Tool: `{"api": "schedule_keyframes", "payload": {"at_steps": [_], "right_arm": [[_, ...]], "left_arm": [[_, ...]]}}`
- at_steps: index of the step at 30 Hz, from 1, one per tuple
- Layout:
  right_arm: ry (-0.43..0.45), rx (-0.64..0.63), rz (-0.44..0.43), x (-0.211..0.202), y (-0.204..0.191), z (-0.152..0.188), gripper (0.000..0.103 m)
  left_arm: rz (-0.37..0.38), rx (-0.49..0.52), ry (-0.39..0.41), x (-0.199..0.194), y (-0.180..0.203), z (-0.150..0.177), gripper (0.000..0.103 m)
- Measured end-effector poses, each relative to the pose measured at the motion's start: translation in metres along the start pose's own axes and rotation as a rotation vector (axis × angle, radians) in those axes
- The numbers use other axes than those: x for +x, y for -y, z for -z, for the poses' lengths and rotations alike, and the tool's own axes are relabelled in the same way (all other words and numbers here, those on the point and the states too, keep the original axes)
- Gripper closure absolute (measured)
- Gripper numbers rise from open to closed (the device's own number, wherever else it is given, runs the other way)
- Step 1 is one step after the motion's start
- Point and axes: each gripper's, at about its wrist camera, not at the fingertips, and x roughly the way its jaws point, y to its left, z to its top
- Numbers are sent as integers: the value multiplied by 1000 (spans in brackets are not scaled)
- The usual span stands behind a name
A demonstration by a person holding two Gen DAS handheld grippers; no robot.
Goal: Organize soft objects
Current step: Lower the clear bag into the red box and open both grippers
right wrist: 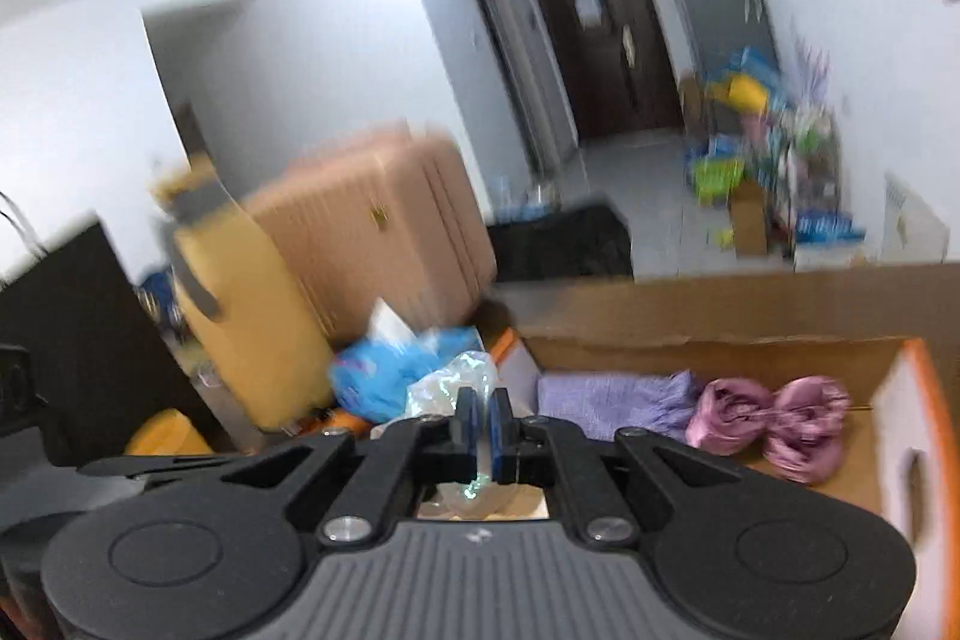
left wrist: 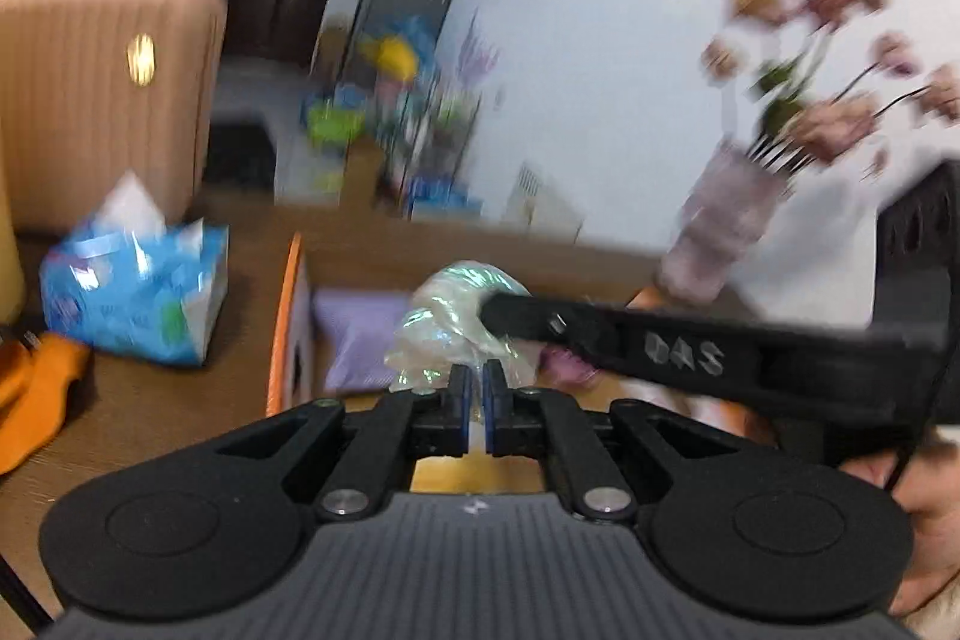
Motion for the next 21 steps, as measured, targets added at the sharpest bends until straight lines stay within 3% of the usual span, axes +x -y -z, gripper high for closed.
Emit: {"api": "schedule_keyframes", "payload": {"at_steps": [3,7,10,11,15,17,19,21], "right_arm": [[-130,38,16,67,15,-1,99],[-287,60,21,123,26,5,99],[-303,30,50,131,22,9,94],[-303,30,50,129,21,8,93],[-254,28,73,94,16,-4,78],[-192,4,104,55,12,-16,76],[-135,-28,142,17,10,-24,67],[-80,-57,192,-31,9,-29,59]], "left_arm": [[-75,25,-74,37,-18,4,96],[-86,55,-101,50,-29,11,91],[-71,83,-95,44,-30,11,68],[-82,94,-79,38,-28,10,64],[-105,107,-20,4,-22,-4,64],[-120,120,26,-21,-12,-12,62],[-159,142,88,-52,1,-18,58],[-182,156,139,-81,12,-20,47]]}}
